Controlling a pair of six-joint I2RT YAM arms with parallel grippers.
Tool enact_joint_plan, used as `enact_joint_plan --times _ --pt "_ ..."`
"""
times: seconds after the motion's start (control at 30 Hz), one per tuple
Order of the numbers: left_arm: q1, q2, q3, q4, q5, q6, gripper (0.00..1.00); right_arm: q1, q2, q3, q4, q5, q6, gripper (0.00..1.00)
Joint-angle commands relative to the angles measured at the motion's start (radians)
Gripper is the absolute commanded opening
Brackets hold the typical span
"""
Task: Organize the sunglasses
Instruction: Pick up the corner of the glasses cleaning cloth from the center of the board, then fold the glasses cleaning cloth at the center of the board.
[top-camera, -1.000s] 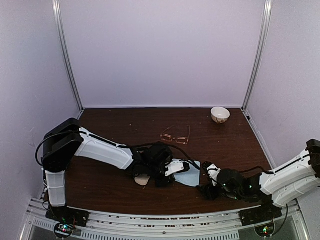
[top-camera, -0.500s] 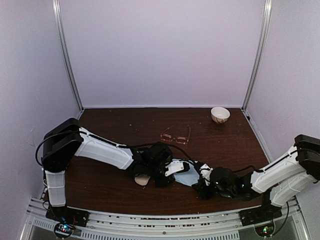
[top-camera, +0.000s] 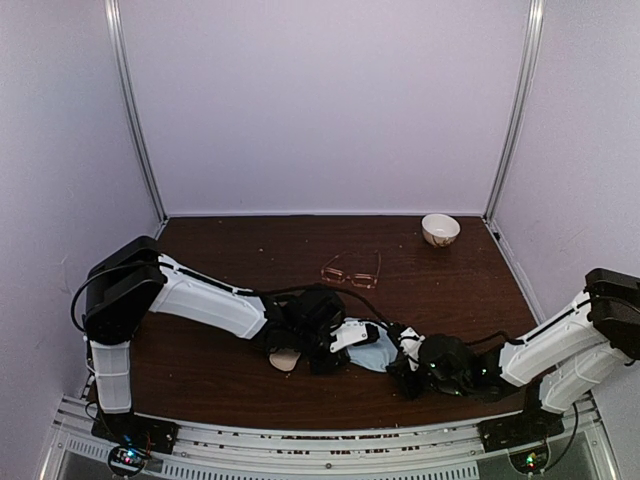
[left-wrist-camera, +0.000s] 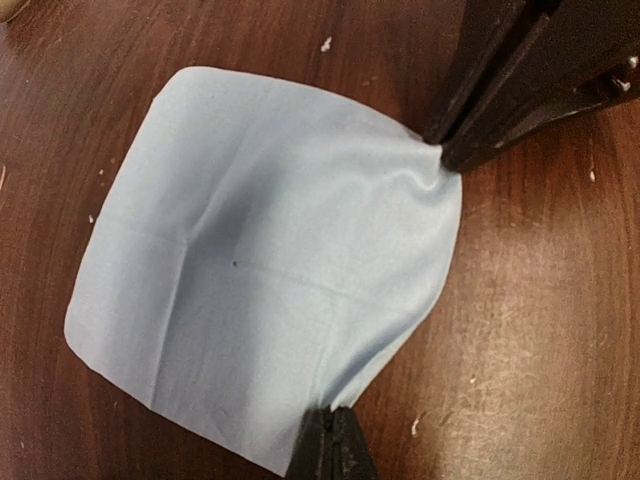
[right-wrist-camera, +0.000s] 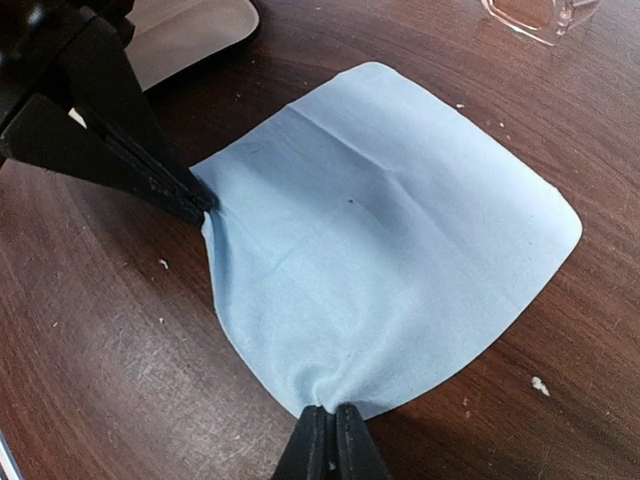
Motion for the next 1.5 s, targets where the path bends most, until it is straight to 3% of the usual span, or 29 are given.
enact_joint_plan --times 0.0,0.67,0.87,1.47 --pt "0.011 0.001 -0.014 -0.066 0.007 -0.012 0.00 -0.001 0.003 0.007 -0.098 -0.019 0.012 0.01" --pt "-0.011 -0.109 -0.034 -0.108 0.187 -0.098 0.00 0.000 -0.237 0.053 -0.370 -0.097 0.101 0.00" --pt "-0.011 -0.132 -0.025 -0.118 0.185 -0.097 0.00 -0.001 -0.289 0.062 -0.429 -0.099 0.093 0.00" --pt "0.017 -0.106 0.050 -0.176 0.197 -0.141 0.00 -0.039 -0.231 0.145 -0.492 -0.082 0.080 0.00"
